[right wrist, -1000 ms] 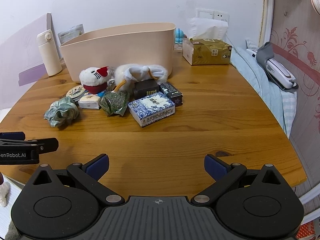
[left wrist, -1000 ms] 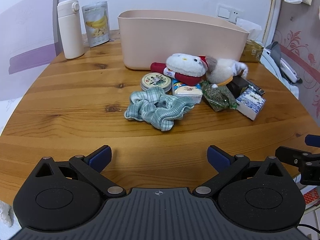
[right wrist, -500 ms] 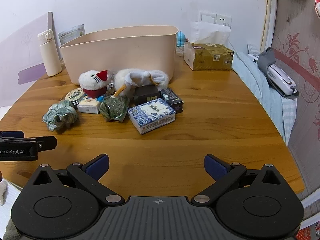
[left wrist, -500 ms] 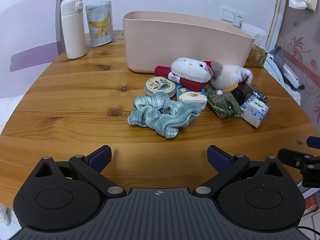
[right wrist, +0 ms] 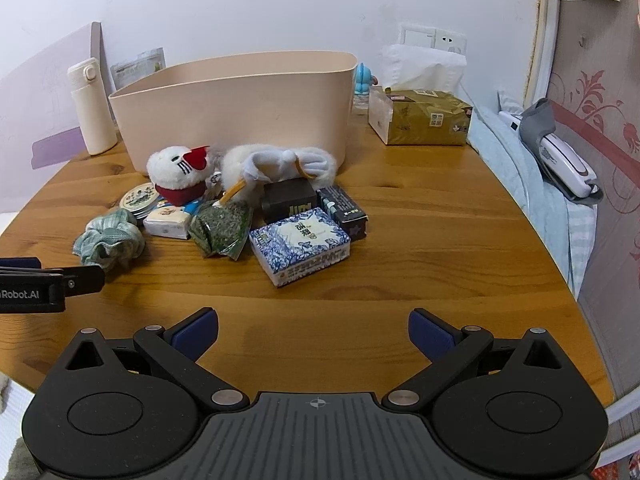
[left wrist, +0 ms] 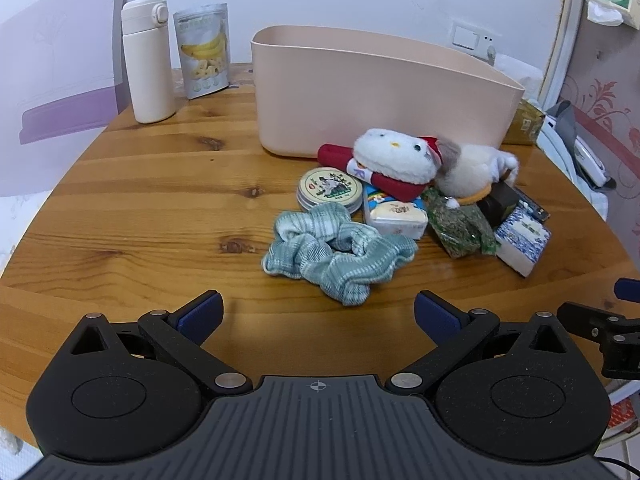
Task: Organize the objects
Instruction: 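Move both tools toward the cluster of items on the table, then grasp the checked scrunchie with left tool while right tool grasps the blue-white box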
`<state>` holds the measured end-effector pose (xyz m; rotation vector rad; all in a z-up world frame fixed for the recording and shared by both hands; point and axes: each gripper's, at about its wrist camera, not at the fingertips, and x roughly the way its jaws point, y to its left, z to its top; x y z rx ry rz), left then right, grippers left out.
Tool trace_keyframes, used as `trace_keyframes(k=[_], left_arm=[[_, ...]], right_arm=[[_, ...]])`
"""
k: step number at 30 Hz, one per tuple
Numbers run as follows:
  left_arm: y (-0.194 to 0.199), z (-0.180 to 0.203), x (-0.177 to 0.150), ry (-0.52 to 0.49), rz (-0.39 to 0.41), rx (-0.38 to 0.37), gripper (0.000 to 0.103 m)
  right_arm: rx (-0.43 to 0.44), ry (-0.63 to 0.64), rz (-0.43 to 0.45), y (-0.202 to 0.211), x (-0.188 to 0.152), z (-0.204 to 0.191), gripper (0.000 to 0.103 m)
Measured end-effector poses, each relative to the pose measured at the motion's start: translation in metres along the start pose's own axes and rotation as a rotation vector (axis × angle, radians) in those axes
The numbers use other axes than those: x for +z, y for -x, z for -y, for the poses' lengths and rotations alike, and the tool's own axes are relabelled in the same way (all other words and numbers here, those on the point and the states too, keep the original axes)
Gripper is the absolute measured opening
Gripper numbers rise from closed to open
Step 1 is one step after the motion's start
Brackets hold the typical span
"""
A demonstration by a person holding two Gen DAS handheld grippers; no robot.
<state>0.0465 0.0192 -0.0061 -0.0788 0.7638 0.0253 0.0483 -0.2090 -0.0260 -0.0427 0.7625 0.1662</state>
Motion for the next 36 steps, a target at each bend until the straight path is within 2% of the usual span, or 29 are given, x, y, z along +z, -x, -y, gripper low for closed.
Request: trace_keyframes(k=[20,31,34,36], left_arm=[[-0.047,0.000,0.028,-0.004,-0.097,-0.012,0.103],[-0.063,0.006,0.034,-0.087,-0.080,0.024,0.103],[-0.061,0.008,0.034,-0.115,-0.065,-0.008,0.094],[-0.059,0.010,0.034,-0.132,-0.050,-0.022,0.082]], right_arm=[[-0.017,0.009,-0.082,-0.059,0.028,0.004,0.103],[-0.006,0.033,-0.085,-0.084,0.046,-0.004,0.101],[0.001,0.042,-0.072,-0.084,0.047,-0.009,0.097],[0.006,0.044,-0.062,-0.083,0.046,-0.010,0.093]])
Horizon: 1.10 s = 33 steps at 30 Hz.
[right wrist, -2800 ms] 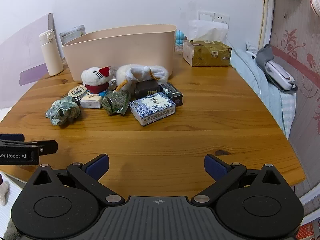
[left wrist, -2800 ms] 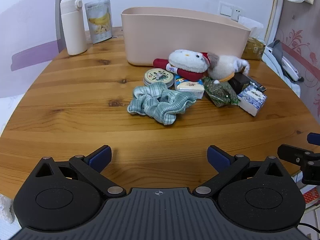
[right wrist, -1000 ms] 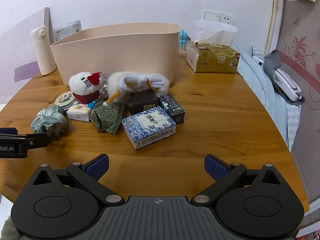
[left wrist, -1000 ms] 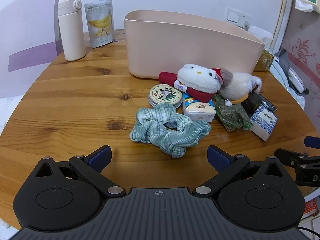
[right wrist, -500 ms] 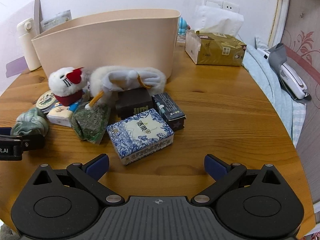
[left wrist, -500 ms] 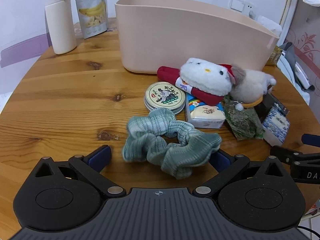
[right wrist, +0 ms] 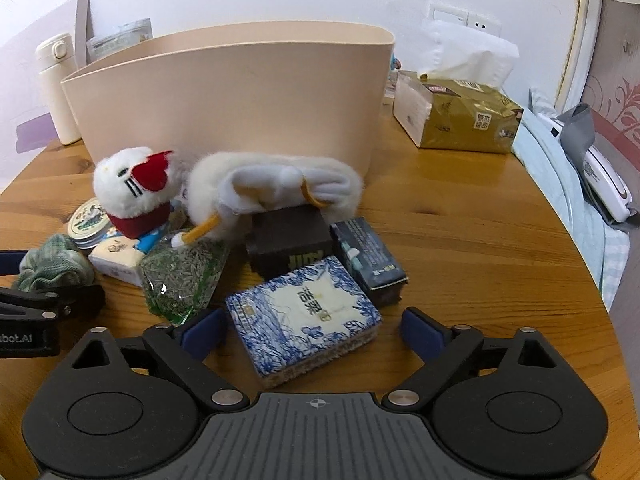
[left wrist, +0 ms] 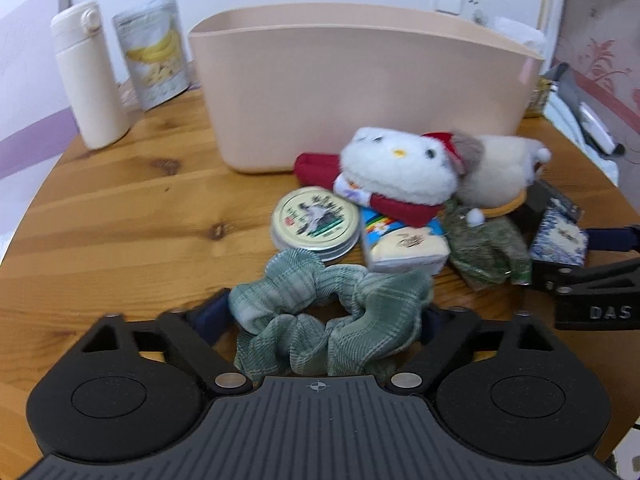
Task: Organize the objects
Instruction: 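Grasp the checked scrunchie with left tool while right tool grasps the blue-white box, then lift scrunchie with left tool while right tool carries blue-white box over the bin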
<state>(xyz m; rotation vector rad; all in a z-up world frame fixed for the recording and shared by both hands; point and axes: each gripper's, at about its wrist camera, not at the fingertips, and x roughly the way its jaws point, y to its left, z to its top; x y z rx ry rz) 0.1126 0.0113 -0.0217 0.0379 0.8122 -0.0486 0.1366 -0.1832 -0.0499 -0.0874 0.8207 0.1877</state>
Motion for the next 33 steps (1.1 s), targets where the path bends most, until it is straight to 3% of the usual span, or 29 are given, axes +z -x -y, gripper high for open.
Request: trace_keyframes(k=[4,6,11,24,33], left_arm=[[0.003,0.001,0.000,-0.001,0.010,-0.004,0.070],[0.005,0.000,0.000,-0.001,0.018,-0.004,0.057],[0.010,-0.002,-0.004,-0.032,0.026,-0.035,0.041],[0.042,-0.016,-0.012,0.004,0.072,-0.003,0.038],[0.072,-0.028,0.010,0.003,0.158,0.021,0.038]], right_arm=[[0.016,0.000,0.012,0.005,-0.001,-0.002,0.074],[0.021,0.011,0.005,0.008,-0.003,-0.003,0.074],[0.031,0.031,0.000,0.020,-0.014,-0.009,0.074],[0.026,0.011,0.044,0.058,-0.022,-0.005,0.074],[0.004,-0.028,0.122,0.081,-0.004,0.006,0.074]])
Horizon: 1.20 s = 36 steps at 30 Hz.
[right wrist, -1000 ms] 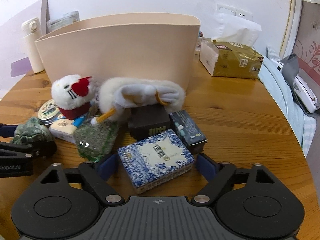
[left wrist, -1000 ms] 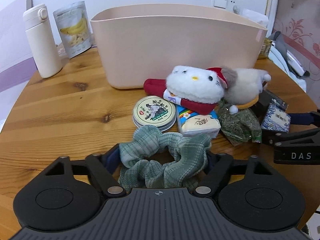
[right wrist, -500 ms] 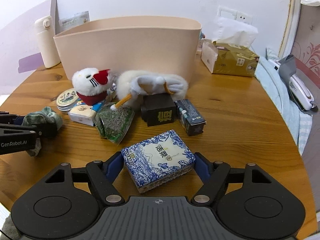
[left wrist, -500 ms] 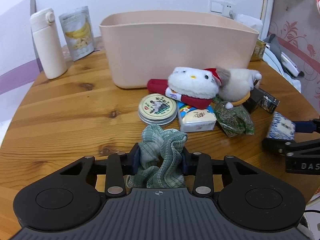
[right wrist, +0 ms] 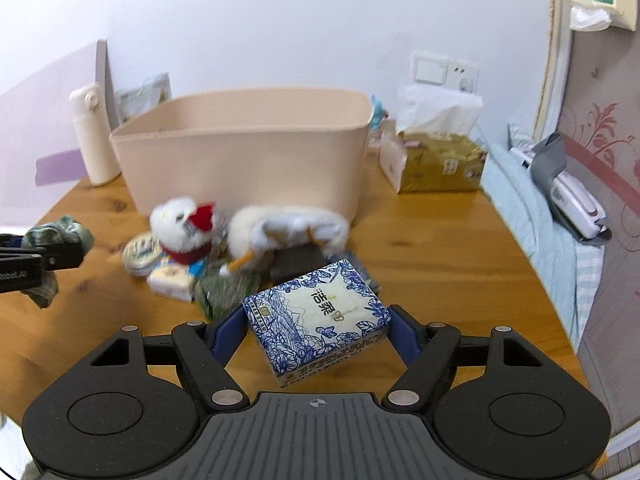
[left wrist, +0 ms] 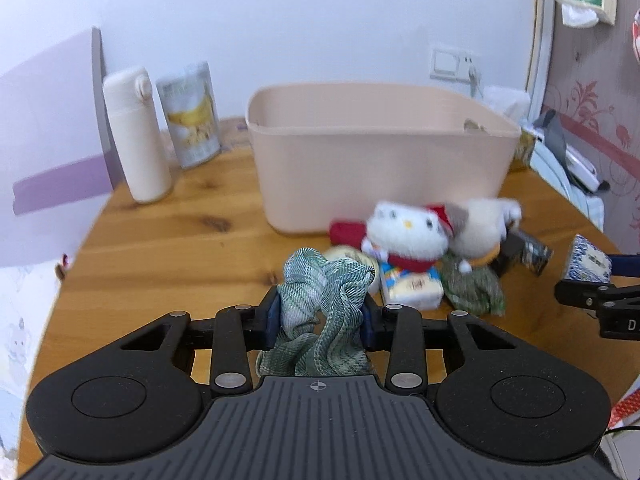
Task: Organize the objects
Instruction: 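Lift scrunchie with left tool while right tool carries blue-white box over the bin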
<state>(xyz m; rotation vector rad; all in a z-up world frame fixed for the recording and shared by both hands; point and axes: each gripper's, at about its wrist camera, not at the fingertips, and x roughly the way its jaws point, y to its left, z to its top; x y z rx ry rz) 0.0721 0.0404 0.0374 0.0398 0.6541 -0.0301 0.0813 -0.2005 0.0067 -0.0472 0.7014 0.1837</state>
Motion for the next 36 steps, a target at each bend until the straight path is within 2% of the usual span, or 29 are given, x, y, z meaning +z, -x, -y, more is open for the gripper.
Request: trace_keyframes(k=[12,21,26,30,36], left_arm=[[0.012,-0.009,0.063,0.015,0.141,0.009,0.039],[-0.002,0.005,0.101,-0.007,0.178,-0.025,0.039],[-0.016,0.012,0.120,-0.020,0.204,-0.028,0.039],[-0.038,0.014,0.135,0.012,0.189,-0.035,0.039],[-0.080,0.017,0.149,0.019,0.110,-0.047,0.039]], right_arm=[[-0.044,-0.033,0.125,0.011,0.055,0.019,0.074],[-0.078,0.014,0.205,0.004,0.101,0.025,0.074],[-0.063,0.017,0.232,-0.005,0.124,0.025,0.074],[-0.062,0.027,0.247,-0.018,0.140,0.020,0.074],[-0.042,0.034,0.213,-0.049,0.157,0.018,0.074]])
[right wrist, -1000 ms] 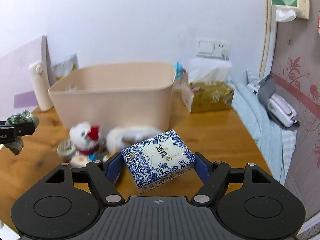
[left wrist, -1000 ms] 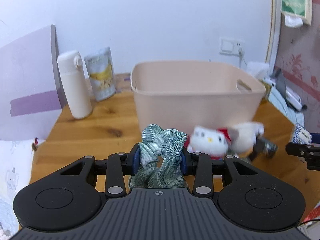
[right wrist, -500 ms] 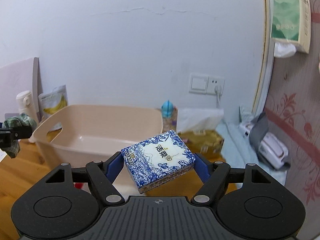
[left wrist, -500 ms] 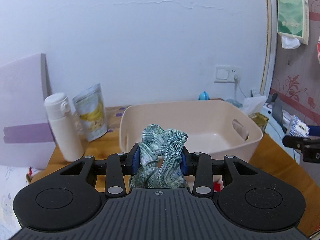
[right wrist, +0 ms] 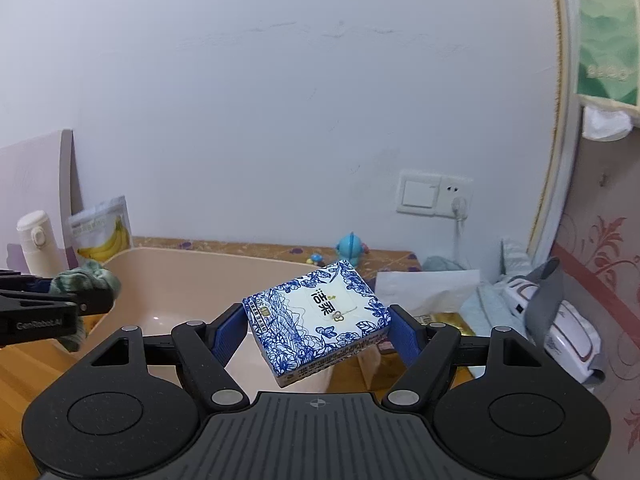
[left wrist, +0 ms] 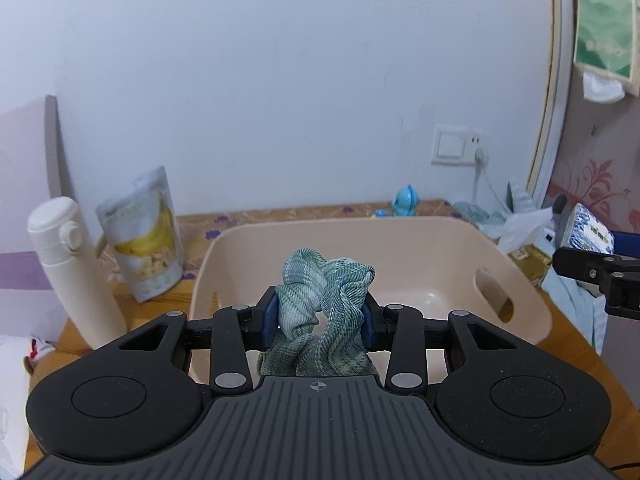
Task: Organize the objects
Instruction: 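Lift scrunchie with left tool while right tool carries blue-white box over the bin, then open left tool dropping scrunchie in bin while right tool releases box inside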
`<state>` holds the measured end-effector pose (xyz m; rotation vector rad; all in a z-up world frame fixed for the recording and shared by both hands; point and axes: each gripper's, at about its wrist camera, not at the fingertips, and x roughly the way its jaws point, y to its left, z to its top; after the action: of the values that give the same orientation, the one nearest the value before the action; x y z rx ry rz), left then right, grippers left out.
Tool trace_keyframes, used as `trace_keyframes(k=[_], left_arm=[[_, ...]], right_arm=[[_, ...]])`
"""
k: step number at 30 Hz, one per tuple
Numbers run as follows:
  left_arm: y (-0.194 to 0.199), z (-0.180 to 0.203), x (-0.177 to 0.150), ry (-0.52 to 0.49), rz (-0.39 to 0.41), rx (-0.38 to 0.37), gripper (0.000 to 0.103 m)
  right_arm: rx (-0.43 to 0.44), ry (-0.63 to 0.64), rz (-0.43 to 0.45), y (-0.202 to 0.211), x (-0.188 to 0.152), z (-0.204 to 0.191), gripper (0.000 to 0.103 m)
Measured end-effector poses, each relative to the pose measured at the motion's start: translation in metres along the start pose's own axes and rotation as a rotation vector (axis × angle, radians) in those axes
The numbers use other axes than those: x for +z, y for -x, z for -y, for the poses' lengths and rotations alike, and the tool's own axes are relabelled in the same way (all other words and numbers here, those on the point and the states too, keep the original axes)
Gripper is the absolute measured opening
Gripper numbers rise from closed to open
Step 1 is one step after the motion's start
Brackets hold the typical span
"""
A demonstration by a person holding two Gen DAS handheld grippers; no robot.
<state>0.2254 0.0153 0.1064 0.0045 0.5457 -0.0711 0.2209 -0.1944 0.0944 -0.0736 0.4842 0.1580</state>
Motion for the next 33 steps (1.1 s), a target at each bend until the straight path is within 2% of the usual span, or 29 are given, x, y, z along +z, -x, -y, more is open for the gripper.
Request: trace_keyframes(k=[10,18,22,26,30,31,33], left_arm=[[-0.056,0.005,0.009,-0.042,-0.095,0.015,0.040],[-0.086,0.008,0.001,-0.034,-0.206,0.007,0.040],[-0.096,0.007,-0.004,-0.038,-0.250,0.024,0.041],[-0.107,0.004,-0.006,-0.020,-0.313,0.012,0.041],[-0.109,0.002,-0.004,-0.015,-0.344,0.002,0.041],[-0.108,0.003,-0.004,-0.017,-0.345,0.000,0.041],[-0.104,0.004,-0.004,-0.021,-0.337,0.007,0.059]], right_arm=[[0.032,0.037,-0.096,-0.054,0.003,-0.007,0.074],[0.055,0.094,-0.168,-0.075,-0.004,-0.020,0.074],[0.035,0.159,-0.183,-0.077,-0.007,-0.029,0.075],[0.046,0.186,-0.207,-0.080,-0.006,-0.034,0.075],[0.032,0.245,-0.246,-0.087,-0.011,-0.043,0.075],[0.026,0.250,-0.248,-0.087,-0.012,-0.044,0.077],[0.022,0.241,-0.251,-0.086,-0.013,-0.043,0.078]])
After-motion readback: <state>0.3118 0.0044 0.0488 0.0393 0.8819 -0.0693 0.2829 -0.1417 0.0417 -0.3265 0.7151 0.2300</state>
